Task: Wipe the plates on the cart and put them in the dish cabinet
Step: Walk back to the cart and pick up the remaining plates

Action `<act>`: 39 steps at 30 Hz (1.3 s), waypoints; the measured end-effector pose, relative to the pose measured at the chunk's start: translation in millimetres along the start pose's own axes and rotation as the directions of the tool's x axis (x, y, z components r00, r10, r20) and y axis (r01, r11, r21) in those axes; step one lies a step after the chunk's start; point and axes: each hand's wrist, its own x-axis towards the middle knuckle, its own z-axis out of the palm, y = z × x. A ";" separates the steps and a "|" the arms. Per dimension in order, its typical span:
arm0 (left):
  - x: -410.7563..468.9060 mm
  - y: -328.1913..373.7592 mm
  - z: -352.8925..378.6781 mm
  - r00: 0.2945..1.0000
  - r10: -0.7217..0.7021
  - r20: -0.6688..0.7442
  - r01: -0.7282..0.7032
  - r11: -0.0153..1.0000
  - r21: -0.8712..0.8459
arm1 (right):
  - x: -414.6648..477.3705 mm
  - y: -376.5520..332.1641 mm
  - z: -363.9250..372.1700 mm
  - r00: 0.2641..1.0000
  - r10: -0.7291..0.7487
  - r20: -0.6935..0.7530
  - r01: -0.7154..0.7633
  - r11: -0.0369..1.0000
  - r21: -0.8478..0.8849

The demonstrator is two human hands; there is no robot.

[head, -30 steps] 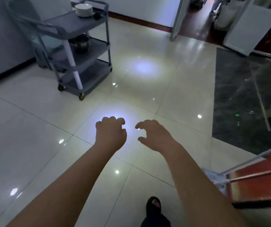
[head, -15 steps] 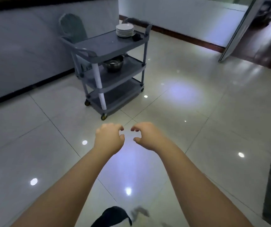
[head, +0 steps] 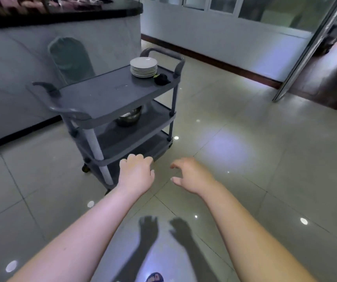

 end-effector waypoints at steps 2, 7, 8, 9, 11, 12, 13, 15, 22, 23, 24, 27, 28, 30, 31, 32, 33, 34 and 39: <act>66.7 6.9 -6.8 0.999 0.017 -0.043 -0.018 1.000 -0.009 | 49.2 27.3 -26.9 0.998 0.013 -0.066 -0.012 1.000 0.014; 202.9 27.7 -0.3 1.000 -0.012 -0.012 0.011 0.998 -0.063 | 164.6 91.8 -65.9 0.998 -0.011 -0.060 0.014 0.999 0.045; 228.6 28.7 5.0 1.000 -0.029 -0.007 0.029 0.996 -0.081 | 189.6 103.8 -69.5 0.998 -0.025 -0.063 0.028 0.998 0.053; 256.5 28.6 9.0 0.998 -0.054 -0.010 0.053 0.993 -0.104 | 216.4 115.7 -74.0 0.996 -0.049 -0.078 0.054 0.996 0.065; 313.3 24.0 13.6 0.992 -0.126 -0.029 0.121 0.983 -0.142 | 272.2 138.5 -79.5 0.987 -0.120 -0.110 0.129 0.988 0.084; 340.3 20.9 14.8 0.985 -0.169 -0.038 0.161 0.976 -0.149 | 299.3 149.8 -81.2 0.981 -0.162 -0.108 0.171 0.982 0.084; 365.5 18.4 16.3 0.977 -0.208 -0.036 0.201 0.968 -0.147 | 327.4 161.6 -81.6 0.975 -0.203 -0.093 0.211 0.974 0.082; 407.7 18.3 18.7 0.964 -0.267 -0.002 0.264 0.953 -0.147 | 378.5 182.0 -88.3 0.970 -0.241 -0.034 0.243 0.966 0.088; 535.8 3.7 18.5 0.894 -0.447 0.014 0.446 0.889 -0.105 | 545.0 205.2 -134.0 0.929 -0.368 -0.039 0.370 0.921 0.120; 552.9 -3.0 22.0 0.884 -0.466 0.013 0.465 0.878 -0.112 | 567.8 204.8 -133.7 0.919 -0.392 -0.036 0.393 0.913 0.107; 570.8 -10.5 26.4 0.878 -0.479 0.010 0.477 0.872 -0.114 | 590.1 204.6 -133.0 0.911 -0.412 -0.025 0.413 0.906 0.096; 627.4 -36.3 38.6 0.870 -0.492 0.013 0.491 0.864 -0.109 | 657.7 204.1 -134.2 0.904 -0.426 0.010 0.425 0.903 0.062; 647.2 -46.4 41.5 0.867 -0.498 0.009 0.495 0.861 -0.117 | 679.2 204.0 -134.8 0.901 -0.434 -0.016 0.434 0.898 0.073; 687.5 -68.8 46.1 0.859 -0.512 0.006 0.507 0.850 -0.145 | 720.9 203.5 -134.1 0.888 -0.438 -0.142 0.458 0.872 0.173; 706.5 -79.9 49.1 0.856 -0.517 0.020 0.512 0.841 -0.172 | 741.1 204.7 -133.9 0.893 -0.412 -0.181 0.446 0.864 0.232; 723.9 -90.9 52.1 0.853 -0.520 0.037 0.516 0.832 -0.205 | 760.2 205.4 -135.4 0.902 -0.381 -0.203 0.426 0.861 0.277; 740.3 -102.3 55.7 0.851 -0.522 0.057 0.519 0.819 -0.245 | 779.2 206.6 -137.1 0.915 -0.342 -0.212 0.395 0.864 0.311; 756.9 -113.7 59.3 0.845 -0.529 0.076 0.527 0.800 -0.287 | 797.7 208.4 -139.2 0.931 -0.293 -0.219 0.355 0.869 0.346; 829.8 -169.7 87.2 0.722 -0.651 0.235 0.674 0.585 -0.451 | 877.8 220.6 -150.7 0.994 -0.020 -0.108 0.078 0.822 0.564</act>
